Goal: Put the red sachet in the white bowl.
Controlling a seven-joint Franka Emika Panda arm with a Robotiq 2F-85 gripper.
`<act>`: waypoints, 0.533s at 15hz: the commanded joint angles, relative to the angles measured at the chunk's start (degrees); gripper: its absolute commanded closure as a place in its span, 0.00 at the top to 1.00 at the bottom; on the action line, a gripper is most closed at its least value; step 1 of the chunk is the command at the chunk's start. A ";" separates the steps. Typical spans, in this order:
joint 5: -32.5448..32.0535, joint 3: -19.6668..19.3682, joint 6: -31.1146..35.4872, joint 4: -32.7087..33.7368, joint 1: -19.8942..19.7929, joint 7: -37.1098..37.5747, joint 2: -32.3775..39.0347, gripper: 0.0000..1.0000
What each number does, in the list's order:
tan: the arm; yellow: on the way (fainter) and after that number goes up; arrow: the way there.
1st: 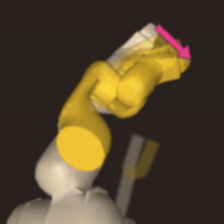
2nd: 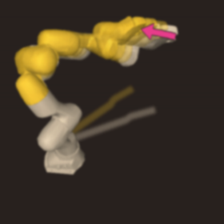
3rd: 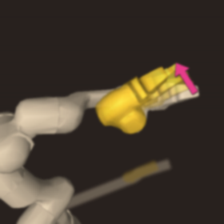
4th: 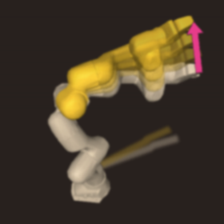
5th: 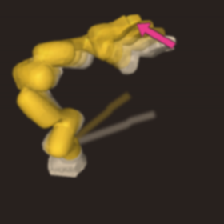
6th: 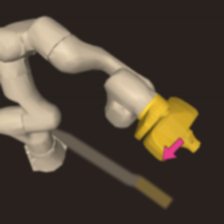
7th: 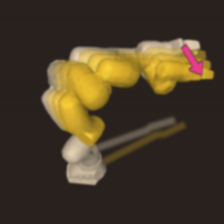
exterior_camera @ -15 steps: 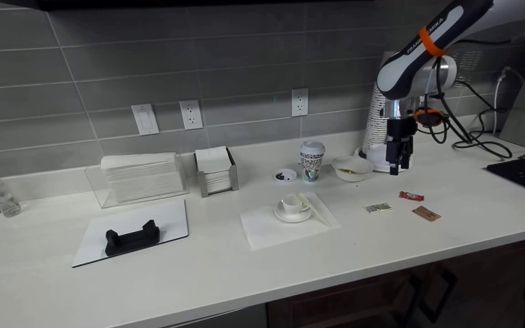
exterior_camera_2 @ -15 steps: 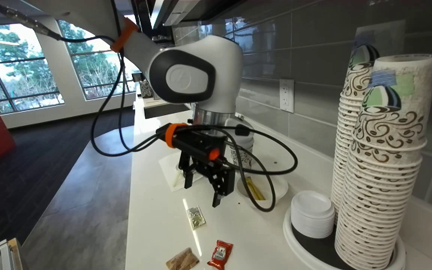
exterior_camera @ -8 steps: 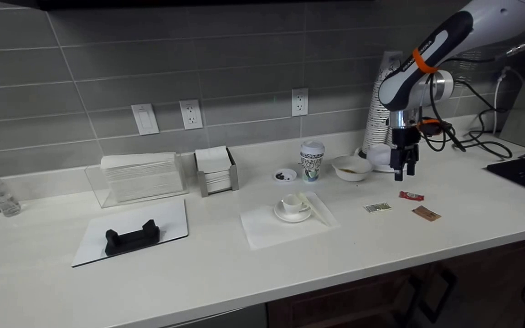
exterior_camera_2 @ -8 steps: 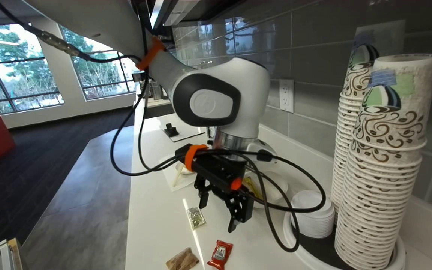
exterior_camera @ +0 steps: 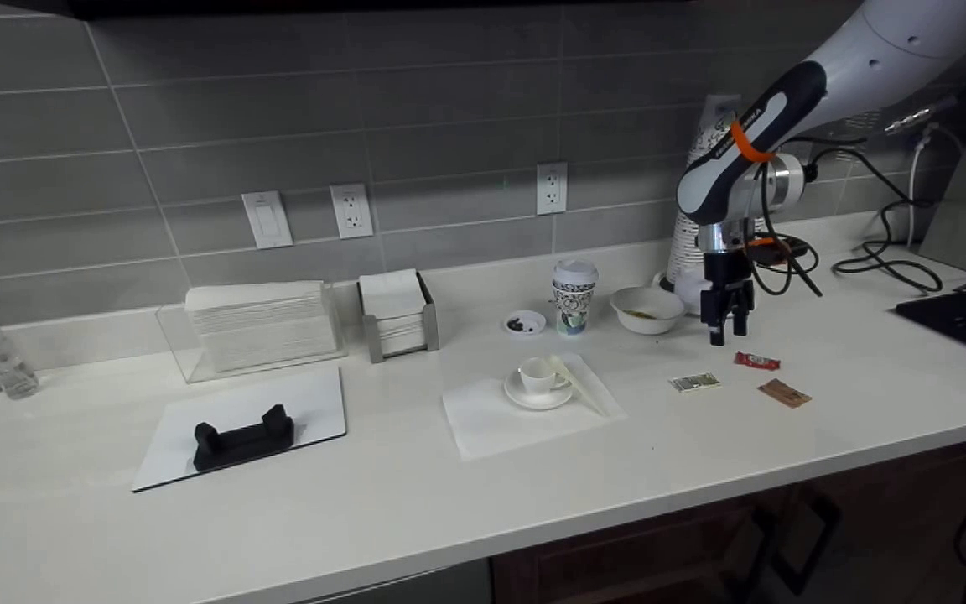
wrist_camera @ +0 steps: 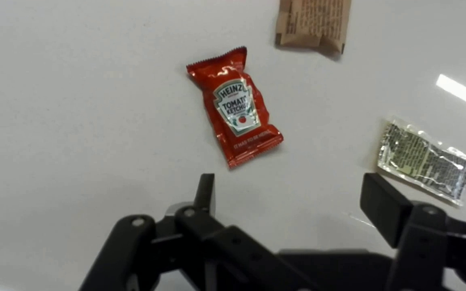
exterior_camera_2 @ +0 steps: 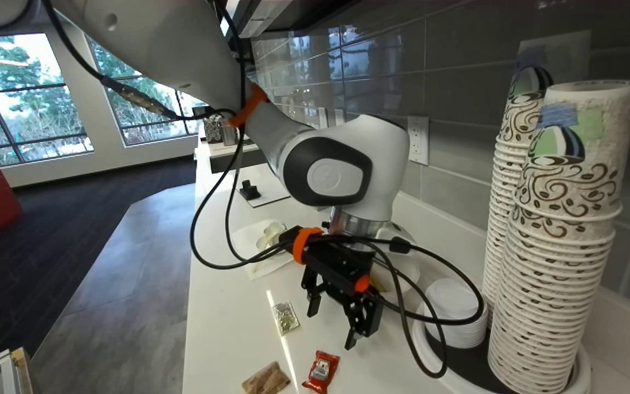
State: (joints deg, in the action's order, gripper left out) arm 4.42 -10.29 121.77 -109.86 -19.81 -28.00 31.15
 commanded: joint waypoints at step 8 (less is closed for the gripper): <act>-6.15 -1.42 -3.25 5.75 1.05 12.62 6.01 0.85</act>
State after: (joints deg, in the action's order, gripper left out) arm 1.01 -10.85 121.01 -106.78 -19.76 -19.77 35.01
